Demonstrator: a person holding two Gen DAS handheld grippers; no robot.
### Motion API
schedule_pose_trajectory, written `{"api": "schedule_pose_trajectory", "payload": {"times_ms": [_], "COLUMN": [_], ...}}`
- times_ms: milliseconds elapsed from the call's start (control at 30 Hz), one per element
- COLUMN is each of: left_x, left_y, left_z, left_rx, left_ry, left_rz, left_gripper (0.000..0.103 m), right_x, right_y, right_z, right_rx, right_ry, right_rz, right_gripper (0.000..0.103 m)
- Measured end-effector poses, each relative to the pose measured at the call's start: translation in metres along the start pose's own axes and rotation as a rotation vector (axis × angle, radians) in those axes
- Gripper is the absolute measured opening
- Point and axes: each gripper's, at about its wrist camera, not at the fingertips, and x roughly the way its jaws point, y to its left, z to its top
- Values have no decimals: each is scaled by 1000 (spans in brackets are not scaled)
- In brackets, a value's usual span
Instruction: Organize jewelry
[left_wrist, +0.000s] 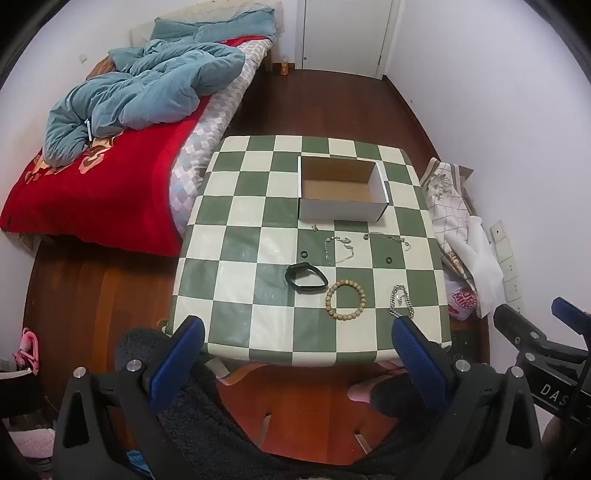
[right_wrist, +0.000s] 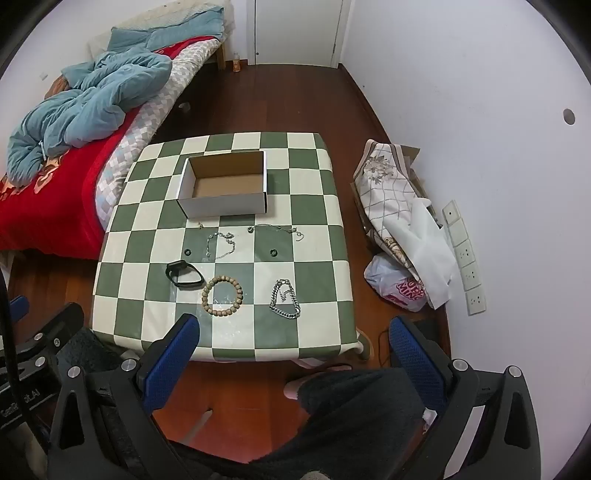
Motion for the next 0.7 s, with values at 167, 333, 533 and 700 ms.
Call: {"api": "schedule_pose_trajectory", "payload": {"times_ms": [167,333,533,700], "left_x": [0,0,-5,-7], "left_y": [0,0,-2,-3], "left_z": [0,0,3,4], "left_rx": [2,2,4,3], "left_ry": [-4,-8,-15,-20], "left_rz": [-2,-1,-4,-1], "left_gripper": [103,103,103,103], "right_x": [0,0,-3,-3], "right_y": [0,0,1,1], "right_z": [0,0,2,1], "right_rx": [-1,-1,-1,0], "right_ry": [2,-5,-2,-4], "right_rz": [1,1,2,-1], "right_gripper": [103,103,103,103]}}
